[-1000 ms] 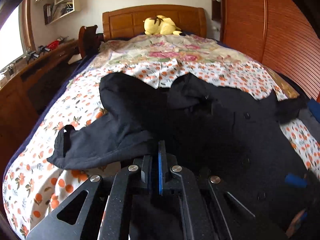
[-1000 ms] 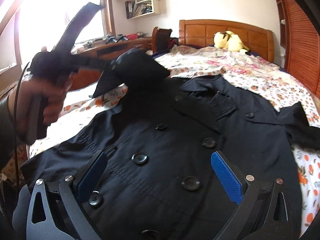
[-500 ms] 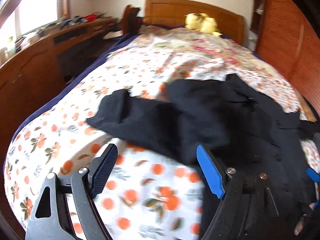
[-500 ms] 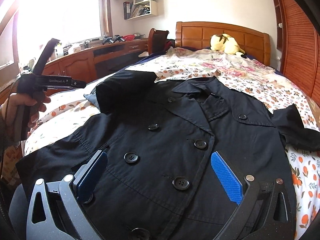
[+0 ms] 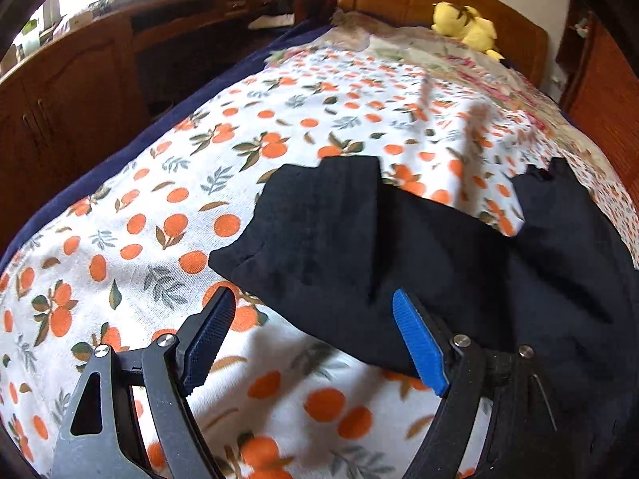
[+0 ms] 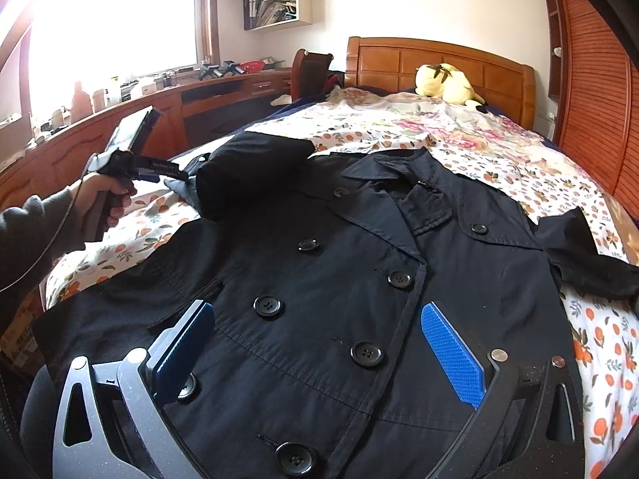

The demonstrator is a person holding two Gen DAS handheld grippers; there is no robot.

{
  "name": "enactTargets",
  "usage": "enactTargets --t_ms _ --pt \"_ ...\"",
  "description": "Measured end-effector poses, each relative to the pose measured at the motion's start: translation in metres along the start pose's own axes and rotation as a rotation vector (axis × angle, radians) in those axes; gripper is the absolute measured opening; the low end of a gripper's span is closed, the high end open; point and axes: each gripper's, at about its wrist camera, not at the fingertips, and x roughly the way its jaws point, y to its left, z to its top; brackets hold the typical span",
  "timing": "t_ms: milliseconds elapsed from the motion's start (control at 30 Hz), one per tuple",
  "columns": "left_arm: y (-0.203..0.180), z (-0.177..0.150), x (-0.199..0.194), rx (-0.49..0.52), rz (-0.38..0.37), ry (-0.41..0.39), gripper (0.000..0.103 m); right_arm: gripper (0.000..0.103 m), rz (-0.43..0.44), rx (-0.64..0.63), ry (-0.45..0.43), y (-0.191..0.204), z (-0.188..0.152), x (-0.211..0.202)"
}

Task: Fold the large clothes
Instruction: 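Regrasp the folded sleeve with the left gripper and lay it flat across the chest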

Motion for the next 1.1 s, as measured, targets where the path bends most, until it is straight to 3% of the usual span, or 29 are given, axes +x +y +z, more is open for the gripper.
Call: enactTargets --t_ms 100,200,267,367,500,633,933,1100 --pt "0.007 -0.001 0.010 -0.033 -0.047 0.016 0.077 0.103 0.002 0.004 -0.004 0.001 0.002 0.000" --pt "0.004 -0.004 0.020 -0.022 -0.078 0.049 0.057 0.103 0.013 0.001 -0.005 0.004 0.002 0.000" --pt "0.000 -0.004 0.019 -0.014 -0.092 0.052 0.034 0.103 0.016 -0.007 -0.011 0.006 0.002 -0.002" --pt "-0.012 0.000 0.008 0.019 -0.058 0.047 0.015 0.103 0.009 -0.011 -0.025 0.002 0.000 -0.009" --pt "-0.039 0.006 -0.029 0.100 0.006 -0.043 0.013 0.103 -0.006 0.003 -0.040 -0.005 -0.003 -0.016" --pt "-0.083 0.012 -0.085 0.181 -0.025 -0.144 0.012 0.103 -0.028 0.022 -0.049 -0.016 -0.007 -0.025" --pt "-0.193 -0.006 -0.194 0.350 -0.202 -0.294 0.012 0.103 -0.084 0.072 -0.073 -0.036 -0.016 -0.051" --pt "-0.239 -0.042 -0.242 0.421 -0.338 -0.328 0.012 0.103 -0.113 0.092 -0.092 -0.040 -0.021 -0.068"
